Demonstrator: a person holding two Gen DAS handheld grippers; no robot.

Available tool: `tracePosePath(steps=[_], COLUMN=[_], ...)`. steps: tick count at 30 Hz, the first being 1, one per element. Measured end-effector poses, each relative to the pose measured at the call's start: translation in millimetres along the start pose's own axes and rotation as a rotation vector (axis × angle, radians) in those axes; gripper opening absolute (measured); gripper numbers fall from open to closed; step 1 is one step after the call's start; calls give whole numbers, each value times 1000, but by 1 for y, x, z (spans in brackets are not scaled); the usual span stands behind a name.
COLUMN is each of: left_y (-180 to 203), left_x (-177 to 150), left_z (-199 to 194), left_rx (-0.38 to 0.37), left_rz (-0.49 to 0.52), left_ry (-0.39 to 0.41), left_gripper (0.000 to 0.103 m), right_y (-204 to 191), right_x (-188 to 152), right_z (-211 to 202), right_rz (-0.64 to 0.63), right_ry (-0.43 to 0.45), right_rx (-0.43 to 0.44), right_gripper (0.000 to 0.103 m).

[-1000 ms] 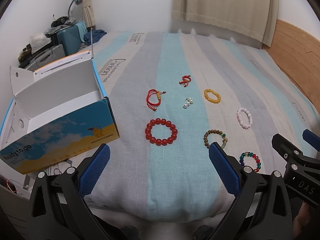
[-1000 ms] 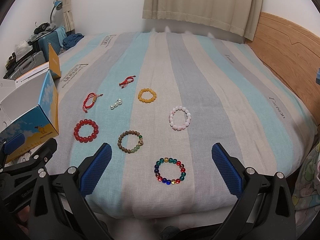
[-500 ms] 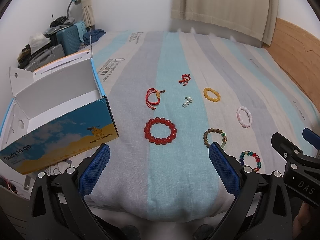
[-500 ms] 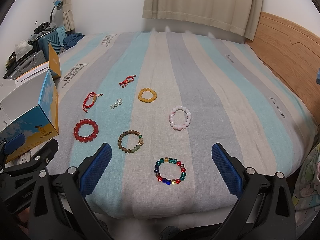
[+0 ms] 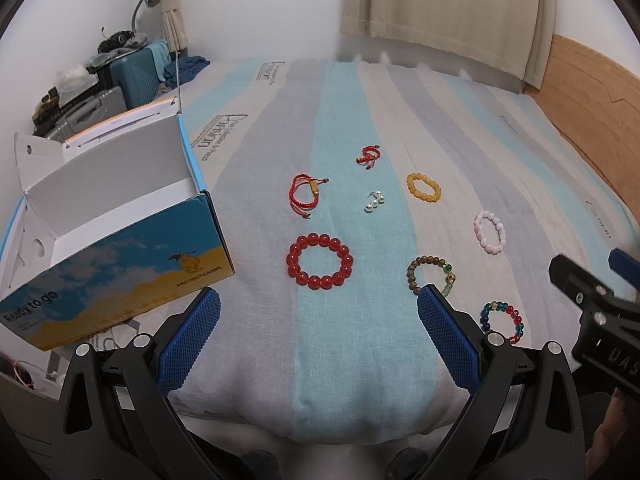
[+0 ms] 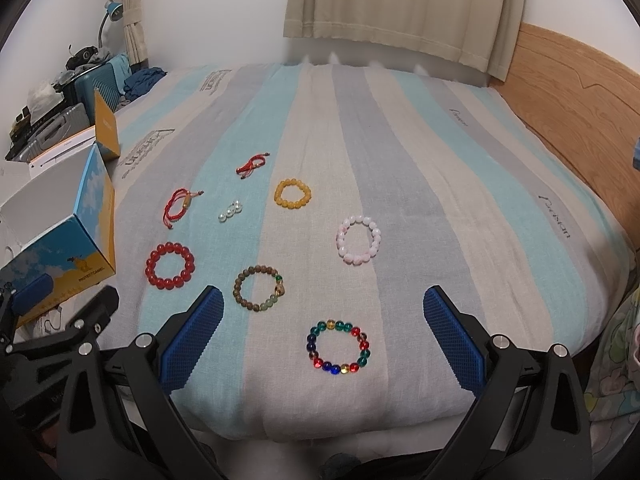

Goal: Organize jewelry
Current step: 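Lower the left tool onto the brown wooden bracelet while the right tool lowers onto the pink bracelet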

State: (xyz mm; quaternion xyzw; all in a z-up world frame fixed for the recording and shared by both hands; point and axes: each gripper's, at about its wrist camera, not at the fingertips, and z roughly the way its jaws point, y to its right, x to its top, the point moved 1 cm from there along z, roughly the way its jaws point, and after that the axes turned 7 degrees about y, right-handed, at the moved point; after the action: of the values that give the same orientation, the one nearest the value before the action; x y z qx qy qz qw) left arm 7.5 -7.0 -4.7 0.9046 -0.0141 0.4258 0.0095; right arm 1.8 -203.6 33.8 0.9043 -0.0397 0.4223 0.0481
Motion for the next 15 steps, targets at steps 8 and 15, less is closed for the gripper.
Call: tracePosePath(steps=[8,15], left_y=[5,16], left_x=[12,26], left_z=[13,27], left_rx=[-18,-51], left_rz=[6,2], left_ry=[-9,-14], left_gripper=[97,97], right_y=[11,31], right_x=[23,40], right_z=[11,29], right_rz=[4,41], right_ry=[6,-18], right_rx=[-34,-50], right_gripper=[96,96])
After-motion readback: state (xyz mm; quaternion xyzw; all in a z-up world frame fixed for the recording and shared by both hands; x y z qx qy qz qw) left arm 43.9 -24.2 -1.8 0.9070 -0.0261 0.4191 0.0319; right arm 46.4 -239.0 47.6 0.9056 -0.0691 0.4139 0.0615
